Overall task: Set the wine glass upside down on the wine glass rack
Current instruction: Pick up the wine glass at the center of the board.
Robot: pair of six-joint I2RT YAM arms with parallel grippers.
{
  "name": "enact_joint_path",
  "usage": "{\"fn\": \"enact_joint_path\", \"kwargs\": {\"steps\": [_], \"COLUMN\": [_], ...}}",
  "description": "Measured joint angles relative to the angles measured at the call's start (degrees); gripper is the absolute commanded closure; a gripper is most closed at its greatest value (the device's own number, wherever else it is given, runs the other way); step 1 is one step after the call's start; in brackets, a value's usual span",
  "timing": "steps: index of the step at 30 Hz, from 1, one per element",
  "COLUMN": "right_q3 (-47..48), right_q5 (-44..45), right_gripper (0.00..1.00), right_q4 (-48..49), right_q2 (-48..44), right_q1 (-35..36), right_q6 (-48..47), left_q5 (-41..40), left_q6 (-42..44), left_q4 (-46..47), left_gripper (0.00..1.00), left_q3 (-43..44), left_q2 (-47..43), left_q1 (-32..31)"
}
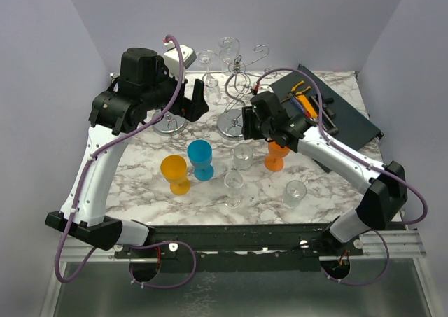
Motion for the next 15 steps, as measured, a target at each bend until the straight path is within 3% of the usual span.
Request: {"fn": "enact_joint_path", "kwargs": {"steps": [9,15], "right_q3": [3.3,2.7], "right_q5": [-0.3,-1.5], "right_gripper": [0.33,0.34], "right_q4": [-1.9,-1.1], "right_q2": [-2.4,-8.1], "right_q1": [0.0,0.0], "right_q6": [-2.7,-1.5], "left_q5": [-0.4,-0.6], "left_q6": [0.0,0.0], "left_q4": [0.0,0.0], "left_gripper": [0.01,0.01], "left_q3": [0.0,-0.1], "left_q2": [0.0,-0.1], "left_q1": [0.0,0.0]}}
